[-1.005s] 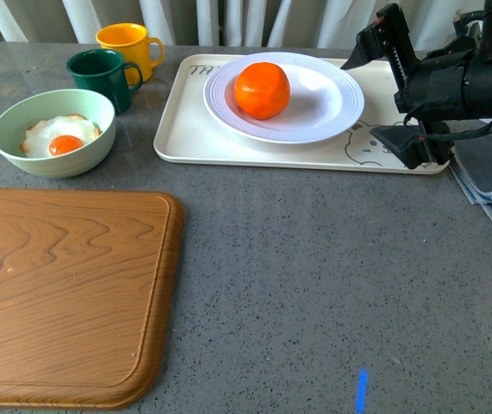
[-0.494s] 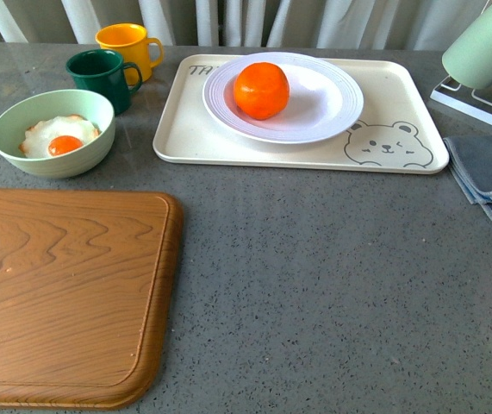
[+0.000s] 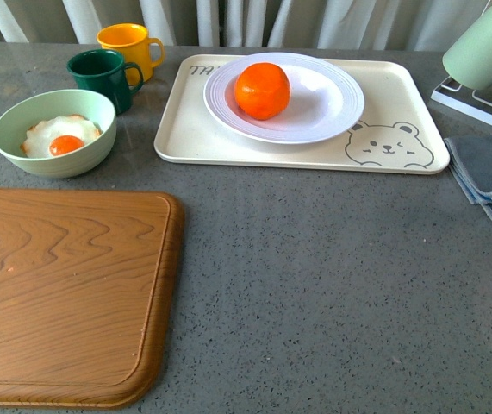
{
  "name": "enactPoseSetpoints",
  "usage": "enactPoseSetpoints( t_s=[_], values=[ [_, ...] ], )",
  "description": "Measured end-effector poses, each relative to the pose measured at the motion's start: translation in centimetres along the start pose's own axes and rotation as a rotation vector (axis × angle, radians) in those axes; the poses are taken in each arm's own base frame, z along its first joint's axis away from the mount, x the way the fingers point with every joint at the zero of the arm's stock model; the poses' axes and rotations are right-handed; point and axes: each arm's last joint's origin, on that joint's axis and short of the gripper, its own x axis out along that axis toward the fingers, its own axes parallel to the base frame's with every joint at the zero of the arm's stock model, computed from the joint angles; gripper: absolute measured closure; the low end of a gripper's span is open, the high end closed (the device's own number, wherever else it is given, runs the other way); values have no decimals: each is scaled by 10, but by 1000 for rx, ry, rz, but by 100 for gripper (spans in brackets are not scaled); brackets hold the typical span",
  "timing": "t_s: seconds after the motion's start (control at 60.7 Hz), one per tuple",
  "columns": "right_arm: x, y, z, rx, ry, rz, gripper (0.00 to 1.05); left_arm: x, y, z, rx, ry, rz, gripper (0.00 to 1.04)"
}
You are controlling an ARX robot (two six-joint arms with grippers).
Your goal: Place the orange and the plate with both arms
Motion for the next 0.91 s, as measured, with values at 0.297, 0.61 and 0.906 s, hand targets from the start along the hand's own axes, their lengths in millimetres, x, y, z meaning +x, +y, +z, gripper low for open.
enactPoseSetpoints(
  t_s=[0.297,0.61,0.906],
  values=[
    [-28,0,0,0,1,3,103,0,0,0,0,0,0,9],
    [-45,0,7,0,-22,2,103,0,0,0,0,0,0,9],
    [-58,0,10,0,-34,2,103,0,0,0,0,0,0,9]
  ],
)
